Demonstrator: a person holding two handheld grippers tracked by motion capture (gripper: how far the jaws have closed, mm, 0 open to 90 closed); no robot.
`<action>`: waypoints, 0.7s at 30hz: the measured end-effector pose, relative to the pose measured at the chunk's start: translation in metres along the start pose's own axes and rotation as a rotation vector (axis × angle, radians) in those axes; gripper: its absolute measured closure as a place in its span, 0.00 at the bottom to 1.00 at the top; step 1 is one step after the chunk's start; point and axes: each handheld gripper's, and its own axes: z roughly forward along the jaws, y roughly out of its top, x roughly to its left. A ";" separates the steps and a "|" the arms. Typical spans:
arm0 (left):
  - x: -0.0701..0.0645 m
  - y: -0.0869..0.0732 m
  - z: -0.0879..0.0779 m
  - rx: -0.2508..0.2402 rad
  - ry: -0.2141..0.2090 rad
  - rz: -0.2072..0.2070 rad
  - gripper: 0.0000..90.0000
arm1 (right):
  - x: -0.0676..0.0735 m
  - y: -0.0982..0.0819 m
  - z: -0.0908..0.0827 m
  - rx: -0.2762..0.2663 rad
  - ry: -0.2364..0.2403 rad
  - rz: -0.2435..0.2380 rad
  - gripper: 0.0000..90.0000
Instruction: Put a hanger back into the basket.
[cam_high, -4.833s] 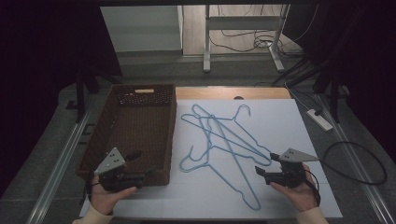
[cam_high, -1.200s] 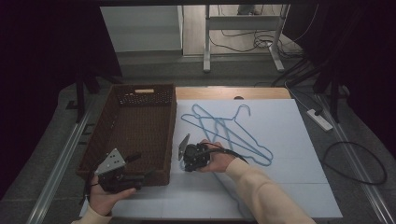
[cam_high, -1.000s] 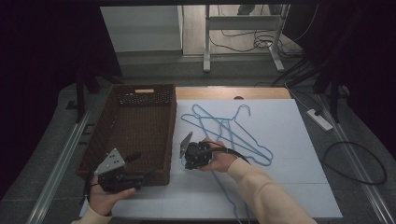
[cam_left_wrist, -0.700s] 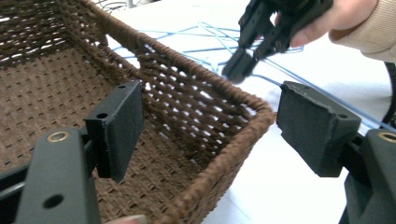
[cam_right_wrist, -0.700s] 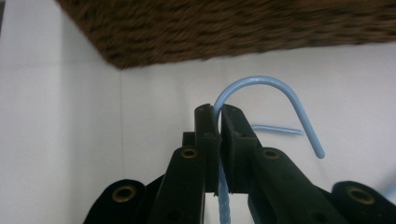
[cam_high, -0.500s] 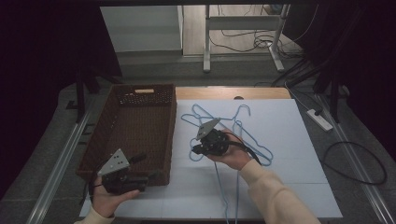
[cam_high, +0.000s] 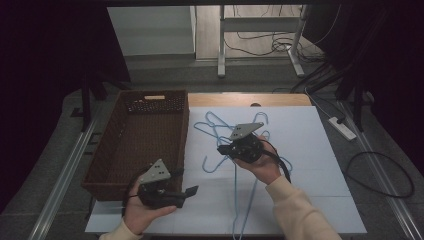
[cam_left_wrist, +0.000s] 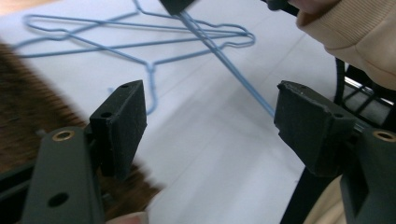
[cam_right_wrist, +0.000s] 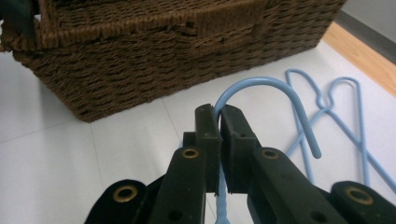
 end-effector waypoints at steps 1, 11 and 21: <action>-0.004 0.003 0.008 0.015 -0.010 0.002 0.29 | 0.000 0.000 -0.001 -0.002 -0.004 0.004 0.96; -0.021 0.014 0.061 0.099 -0.055 -0.012 0.29 | 0.002 0.000 -0.010 -0.045 -0.059 0.030 0.96; -0.022 0.017 0.098 0.132 -0.054 -0.042 0.30 | 0.004 0.001 -0.013 -0.059 -0.088 0.027 0.96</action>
